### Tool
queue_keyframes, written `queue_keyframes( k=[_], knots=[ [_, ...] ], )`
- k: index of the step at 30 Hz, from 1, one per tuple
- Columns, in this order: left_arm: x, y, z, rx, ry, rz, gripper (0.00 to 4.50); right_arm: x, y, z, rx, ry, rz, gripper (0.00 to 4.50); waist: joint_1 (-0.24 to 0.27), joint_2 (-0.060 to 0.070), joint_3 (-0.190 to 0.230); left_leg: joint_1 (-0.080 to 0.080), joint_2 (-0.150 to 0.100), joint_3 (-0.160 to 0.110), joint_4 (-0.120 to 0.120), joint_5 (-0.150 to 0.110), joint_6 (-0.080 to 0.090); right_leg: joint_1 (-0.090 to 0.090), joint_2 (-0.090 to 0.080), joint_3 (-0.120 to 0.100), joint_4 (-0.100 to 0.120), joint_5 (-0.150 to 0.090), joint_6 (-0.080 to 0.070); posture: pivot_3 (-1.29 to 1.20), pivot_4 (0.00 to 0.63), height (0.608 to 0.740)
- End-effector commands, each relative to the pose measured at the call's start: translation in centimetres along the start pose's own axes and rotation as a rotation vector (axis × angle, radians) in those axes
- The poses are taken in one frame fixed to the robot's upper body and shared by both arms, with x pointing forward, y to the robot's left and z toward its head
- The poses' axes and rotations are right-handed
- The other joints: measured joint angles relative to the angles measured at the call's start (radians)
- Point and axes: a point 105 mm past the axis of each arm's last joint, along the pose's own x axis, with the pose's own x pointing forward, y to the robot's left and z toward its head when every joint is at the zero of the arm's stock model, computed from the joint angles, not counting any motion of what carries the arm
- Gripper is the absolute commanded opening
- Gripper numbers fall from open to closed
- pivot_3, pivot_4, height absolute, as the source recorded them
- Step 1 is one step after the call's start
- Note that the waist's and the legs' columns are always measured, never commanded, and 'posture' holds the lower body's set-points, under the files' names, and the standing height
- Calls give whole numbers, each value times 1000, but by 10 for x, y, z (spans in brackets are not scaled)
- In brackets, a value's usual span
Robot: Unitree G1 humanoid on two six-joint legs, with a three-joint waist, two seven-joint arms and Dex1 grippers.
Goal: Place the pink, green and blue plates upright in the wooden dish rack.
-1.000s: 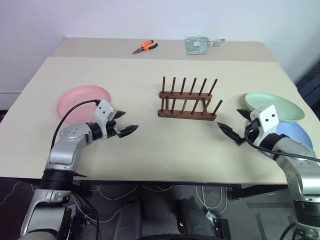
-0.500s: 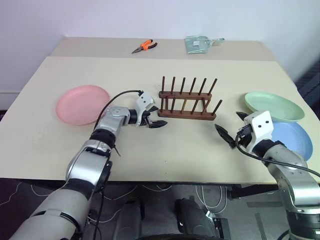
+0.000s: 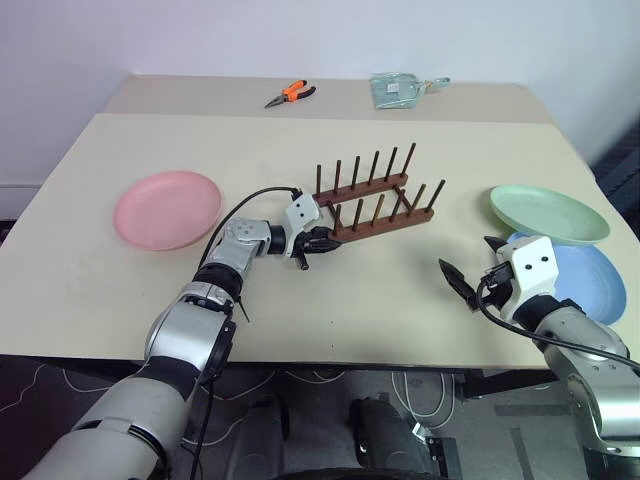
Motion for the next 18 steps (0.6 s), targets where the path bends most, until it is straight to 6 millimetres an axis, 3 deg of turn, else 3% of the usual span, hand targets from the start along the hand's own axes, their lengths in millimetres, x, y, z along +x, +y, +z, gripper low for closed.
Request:
queue_keyframes(
  k=[1, 3, 6, 10, 11, 14, 17, 18],
  knots=[
    [-12, -18, -6, 45, 5, -148, 732, -7, -16, 6, -40, -8, -38, 4500, 0, 0, 0, 0, 0, 0, 0, 0, 0, 0, 0, 0, 0, 0, 0, 0, 150, 726],
    [-23, -25, -6, 73, 2, -214, 732, -14, -28, 2, -52, 13, -69, 4500, -1, 0, 0, 0, 0, 0, -1, 0, 0, 0, 0, 0, 0, 0, 0, 0, 150, 726],
    [-32, -30, -11, 76, 37, -239, 2112, -21, -40, -4, -62, 44, -96, 4500, -1, 0, 0, 0, 0, 0, 0, 0, 0, 0, 0, 0, 0, 0, 0, 0, 150, 726],
    [-42, -25, -13, 48, 62, -184, 4059, -25, -40, -9, -63, 69, -78, 4500, -3, 1, 0, 1, 0, 0, 0, 0, 0, 1, 0, 0, 1, 0, -1, 0, 150, 726],
    [-47, -24, -16, 30, 81, -173, 4059, -26, -38, -10, -62, 75, -63, 4500, -4, 1, 0, 1, 0, 0, 0, 0, 0, 1, 0, 0, 1, 0, -1, 0, 150, 726],
    [-70, -27, -30, -7, 158, -175, 4122, -27, -19, -14, -62, 96, 37, 3629, -11, 1, -1, 2, 1, 0, 0, 0, 0, 1, 1, 0, 1, 0, -1, 0, 150, 726],
    [-84, -39, -30, -72, 149, -207, 3197, -24, 8, -16, -45, 103, 155, 2067, -15, 3, -2, 4, 2, 0, -2, 0, 0, 1, 1, 1, 2, 0, -1, 0, 150, 726],
    [-84, -45, -31, -77, 152, -225, 2689, -21, 16, -17, -50, 111, 190, 1502, -15, 4, -2, 4, 2, 0, -2, 0, 0, 1, 1, 1, 2, 0, -1, 0, 150, 726]
  ],
)
